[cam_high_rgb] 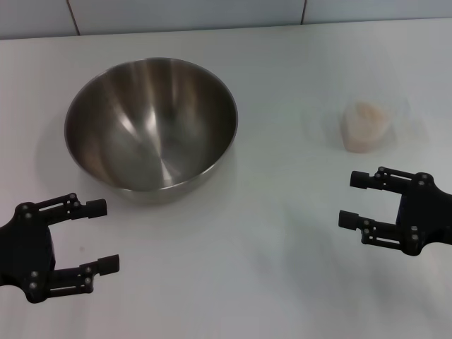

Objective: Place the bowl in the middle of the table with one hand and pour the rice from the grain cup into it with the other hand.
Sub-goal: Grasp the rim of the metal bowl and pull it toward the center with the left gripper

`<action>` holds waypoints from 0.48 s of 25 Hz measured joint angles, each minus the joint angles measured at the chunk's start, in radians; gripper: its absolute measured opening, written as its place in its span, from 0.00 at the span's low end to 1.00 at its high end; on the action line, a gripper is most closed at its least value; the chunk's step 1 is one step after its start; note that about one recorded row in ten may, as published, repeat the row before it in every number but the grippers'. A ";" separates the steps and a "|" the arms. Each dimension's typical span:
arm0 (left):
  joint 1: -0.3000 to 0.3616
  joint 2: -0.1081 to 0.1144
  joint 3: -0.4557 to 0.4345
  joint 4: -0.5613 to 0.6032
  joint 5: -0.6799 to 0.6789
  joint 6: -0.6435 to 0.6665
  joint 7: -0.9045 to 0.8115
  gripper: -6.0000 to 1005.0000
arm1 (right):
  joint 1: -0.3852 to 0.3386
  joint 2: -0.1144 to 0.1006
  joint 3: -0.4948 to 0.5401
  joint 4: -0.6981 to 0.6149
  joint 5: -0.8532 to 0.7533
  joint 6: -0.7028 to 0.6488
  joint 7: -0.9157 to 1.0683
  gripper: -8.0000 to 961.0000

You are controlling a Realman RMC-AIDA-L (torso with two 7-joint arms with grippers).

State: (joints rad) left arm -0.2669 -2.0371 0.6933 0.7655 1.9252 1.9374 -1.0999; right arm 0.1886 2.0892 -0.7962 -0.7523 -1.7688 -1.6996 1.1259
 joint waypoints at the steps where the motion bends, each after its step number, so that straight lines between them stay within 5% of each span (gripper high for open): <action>1: 0.000 0.000 0.000 0.000 0.000 0.000 0.000 0.78 | 0.000 0.000 0.000 0.000 0.000 0.000 0.000 0.73; 12: 0.000 -0.002 -0.009 0.001 -0.003 -0.001 0.004 0.78 | 0.001 0.000 0.000 0.003 -0.002 0.000 0.000 0.73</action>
State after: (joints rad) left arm -0.2673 -2.0392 0.6840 0.7660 1.9218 1.9366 -1.0955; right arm 0.1894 2.0892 -0.7961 -0.7490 -1.7707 -1.6996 1.1259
